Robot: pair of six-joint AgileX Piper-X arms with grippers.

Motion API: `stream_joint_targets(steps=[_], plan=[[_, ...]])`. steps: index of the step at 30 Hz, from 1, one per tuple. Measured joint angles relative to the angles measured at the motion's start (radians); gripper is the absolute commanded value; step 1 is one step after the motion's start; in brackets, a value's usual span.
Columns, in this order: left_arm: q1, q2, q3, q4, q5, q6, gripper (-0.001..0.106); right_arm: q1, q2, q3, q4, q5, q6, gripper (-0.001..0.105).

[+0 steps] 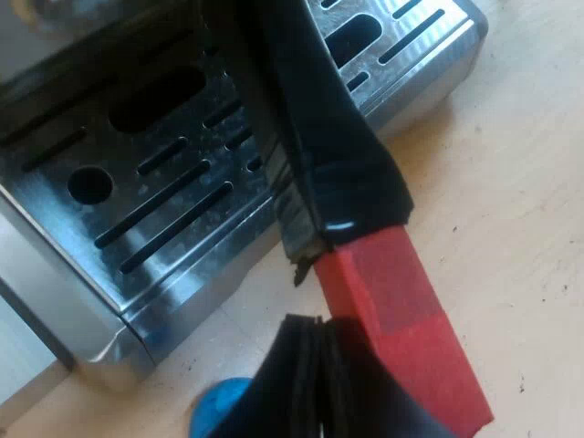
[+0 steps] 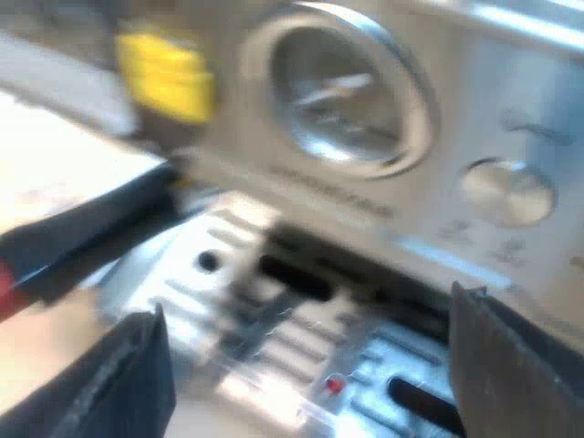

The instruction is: Put the handle in the coffee machine

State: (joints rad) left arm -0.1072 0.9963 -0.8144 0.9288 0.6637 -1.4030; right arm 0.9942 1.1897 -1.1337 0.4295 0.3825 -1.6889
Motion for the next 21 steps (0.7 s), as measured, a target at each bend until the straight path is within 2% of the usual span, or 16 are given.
stream_joint_targets(steps=[2,3,4,6,9,10,16,21], plan=[[-0.013,-0.002,0.000,0.000,-0.005,0.000,0.000,0.017,-0.029,0.000,0.034,-0.013,0.000,0.072],[-0.023,-0.002,0.000,0.000,-0.010,0.000,0.000,0.024,-0.043,0.000,0.041,-0.018,0.000,0.079],[-0.037,-0.002,0.000,0.000,-0.016,-0.012,0.000,0.043,-0.061,0.000,0.056,-0.022,0.000,0.081],[-0.057,-0.002,0.000,-0.003,-0.023,-0.050,0.000,0.060,-0.071,0.000,0.076,-0.014,0.000,0.081],[-0.061,-0.002,0.000,-0.003,-0.024,-0.055,0.000,0.130,-0.113,0.000,0.099,0.036,0.002,0.081],[-0.071,-0.002,0.000,-0.010,-0.029,-0.080,0.000,0.139,-0.119,0.000,0.102,0.041,0.002,0.081],[-0.076,-0.002,0.002,-0.013,-0.044,-0.109,0.000,0.176,-0.152,0.000,0.106,0.054,0.037,0.081],[-0.155,-0.006,0.002,-0.022,-0.135,-0.131,0.000,0.185,-0.162,0.000,0.106,0.054,0.039,0.081]])
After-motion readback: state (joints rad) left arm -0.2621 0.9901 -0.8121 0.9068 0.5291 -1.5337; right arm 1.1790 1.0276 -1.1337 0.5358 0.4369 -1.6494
